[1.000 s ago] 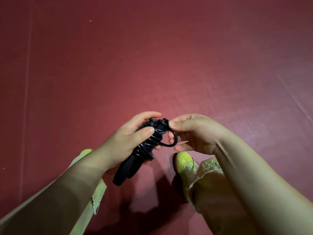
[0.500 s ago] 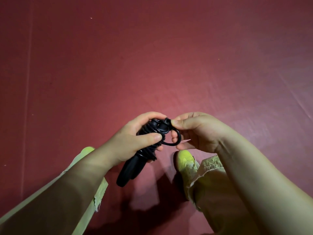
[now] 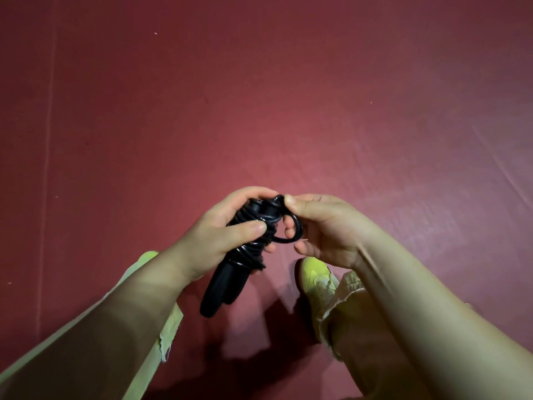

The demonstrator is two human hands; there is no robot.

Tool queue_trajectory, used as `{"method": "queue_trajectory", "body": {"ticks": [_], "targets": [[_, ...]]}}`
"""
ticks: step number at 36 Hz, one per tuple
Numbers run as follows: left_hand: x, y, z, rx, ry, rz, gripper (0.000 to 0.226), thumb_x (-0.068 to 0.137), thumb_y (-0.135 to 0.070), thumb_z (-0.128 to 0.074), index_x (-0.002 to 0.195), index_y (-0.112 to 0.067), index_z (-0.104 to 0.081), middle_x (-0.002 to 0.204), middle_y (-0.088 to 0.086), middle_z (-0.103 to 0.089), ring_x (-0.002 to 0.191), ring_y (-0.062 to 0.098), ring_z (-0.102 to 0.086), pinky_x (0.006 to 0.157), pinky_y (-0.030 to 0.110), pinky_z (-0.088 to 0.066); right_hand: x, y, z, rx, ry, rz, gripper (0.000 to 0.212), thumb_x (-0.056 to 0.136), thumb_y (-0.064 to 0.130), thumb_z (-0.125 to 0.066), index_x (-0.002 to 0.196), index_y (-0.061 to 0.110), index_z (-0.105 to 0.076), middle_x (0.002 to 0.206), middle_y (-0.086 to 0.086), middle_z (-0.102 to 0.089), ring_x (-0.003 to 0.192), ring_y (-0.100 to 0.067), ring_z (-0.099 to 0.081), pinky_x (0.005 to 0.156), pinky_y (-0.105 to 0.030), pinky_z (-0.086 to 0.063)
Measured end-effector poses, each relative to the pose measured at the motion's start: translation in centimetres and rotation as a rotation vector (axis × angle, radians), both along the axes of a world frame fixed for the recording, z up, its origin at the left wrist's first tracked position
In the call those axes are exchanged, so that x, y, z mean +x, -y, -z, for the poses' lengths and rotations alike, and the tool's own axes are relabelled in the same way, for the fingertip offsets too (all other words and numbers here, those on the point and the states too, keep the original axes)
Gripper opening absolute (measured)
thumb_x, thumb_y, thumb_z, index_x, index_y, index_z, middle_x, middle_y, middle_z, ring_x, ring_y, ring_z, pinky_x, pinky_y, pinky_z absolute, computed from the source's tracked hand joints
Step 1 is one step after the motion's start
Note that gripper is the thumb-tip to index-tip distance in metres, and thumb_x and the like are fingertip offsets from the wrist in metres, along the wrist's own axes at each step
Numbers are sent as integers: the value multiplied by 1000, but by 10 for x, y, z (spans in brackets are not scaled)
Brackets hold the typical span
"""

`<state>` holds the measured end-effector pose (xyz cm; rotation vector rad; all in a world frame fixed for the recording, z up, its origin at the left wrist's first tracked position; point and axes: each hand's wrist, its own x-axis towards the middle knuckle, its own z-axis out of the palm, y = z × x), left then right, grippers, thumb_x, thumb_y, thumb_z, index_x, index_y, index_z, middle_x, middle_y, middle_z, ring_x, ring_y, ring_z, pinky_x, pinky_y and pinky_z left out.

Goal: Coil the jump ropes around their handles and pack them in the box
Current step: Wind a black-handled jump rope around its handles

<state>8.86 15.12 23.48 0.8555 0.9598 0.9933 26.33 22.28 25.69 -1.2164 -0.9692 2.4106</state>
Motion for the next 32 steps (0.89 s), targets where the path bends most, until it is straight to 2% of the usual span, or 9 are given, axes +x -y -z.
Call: {"method": "queue_trajectory", "body": {"ticks": [5,7,14,17,19,22,24,26,32], "targets": [[3,-5,-1,11,16,-103,39,72,-27,-66,110,-35,-63,96,5,-67,76,28,-67,52,44,-56,-1,-3,-2,112,-79,26,22,74,23,-61,91,11,-64,70,3,-63,68,-10,-61,67,-24,-53],[2,-5,-1,19,-9,-109,37,74,-23,-66,109,-36,-63,94,4,-68,78,30,-68,54,44,-56,-2,0,2,182,-55,60,9,80,19,-60,85,12,-63,70,4,-62,71,-13,-59,76,-30,-50],[5,-5,-3,175,-207,-44,39,78,-27,-61,112,-46,-59,103,-4,-69,84,21,-67,76,32,-55,-12,6,8,110,-128,166,27,80,25,-59,57,12,-59,68,-7,-53,65,-20,-56,68,-26,-51],[5,-4,-3,182,-237,-49,43,75,-31,-62,112,-50,-53,101,-5,-67,84,23,-69,72,35,-57,-11,5,5,95,-118,180,21,79,29,-60,72,8,-60,73,-8,-57,66,-18,-58,63,-23,-55],[6,-3,-2,145,-255,-34,50,72,-35,-64,115,-48,-44,99,-4,-65,83,29,-70,65,36,-57,-8,2,2,63,-73,198,33,75,37,-60,88,7,-62,82,-8,-60,67,-17,-61,59,-26,-56],[9,-1,3,77,-254,5,59,68,-37,-66,118,-42,-35,101,0,-65,82,33,-70,64,38,-58,0,-2,-3,18,2,104,41,69,54,-57,75,17,-72,80,-3,-62,64,-13,-61,54,-25,-54],[10,0,4,43,-251,26,63,66,-39,-67,118,-40,-33,103,5,-65,81,31,-71,66,42,-58,4,-4,-4,34,86,-7,42,66,60,-57,74,21,-71,82,0,-65,72,-13,-61,63,-25,-52],[10,0,6,15,-240,43,66,65,-39,-68,119,-40,-31,105,10,-64,81,31,-71,66,47,-58,7,-6,1,72,191,-76,41,67,55,-60,86,20,-68,90,0,-64,83,-15,-58,73,-28,-47],[9,-1,7,1,-263,62,67,63,-40,-68,119,-44,-30,94,-1,-67,79,28,-71,64,43,-57,6,-5,2,75,309,-127,20,83,41,-64,74,24,-66,77,4,-61,67,-10,-50,62,-27,-33]]}}
